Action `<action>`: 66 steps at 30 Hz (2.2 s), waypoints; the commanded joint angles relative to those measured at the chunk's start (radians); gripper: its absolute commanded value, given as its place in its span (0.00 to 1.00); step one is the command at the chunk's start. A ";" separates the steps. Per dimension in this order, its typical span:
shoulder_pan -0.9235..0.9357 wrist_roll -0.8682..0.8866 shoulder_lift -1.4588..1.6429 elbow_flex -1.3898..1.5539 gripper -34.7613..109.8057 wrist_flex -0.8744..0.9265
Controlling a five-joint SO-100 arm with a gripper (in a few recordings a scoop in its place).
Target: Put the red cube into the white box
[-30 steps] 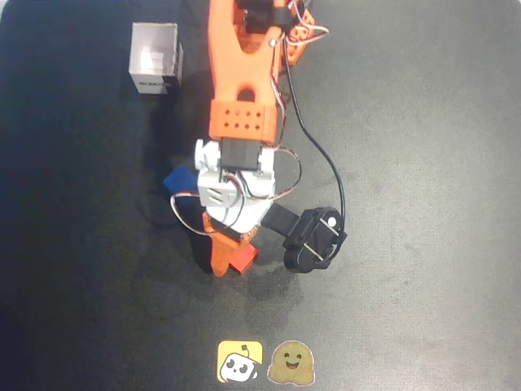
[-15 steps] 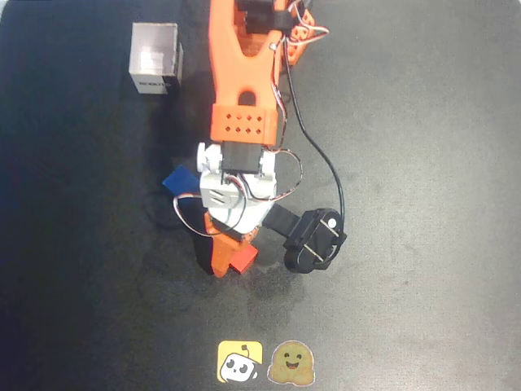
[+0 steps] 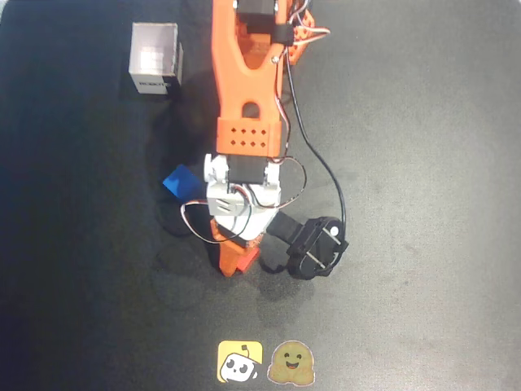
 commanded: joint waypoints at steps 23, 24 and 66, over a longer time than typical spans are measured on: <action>0.109 0.193 0.328 -0.198 0.24 0.383; 0.129 0.230 0.359 -0.179 0.24 0.383; 0.874 0.472 1.058 0.173 0.24 0.752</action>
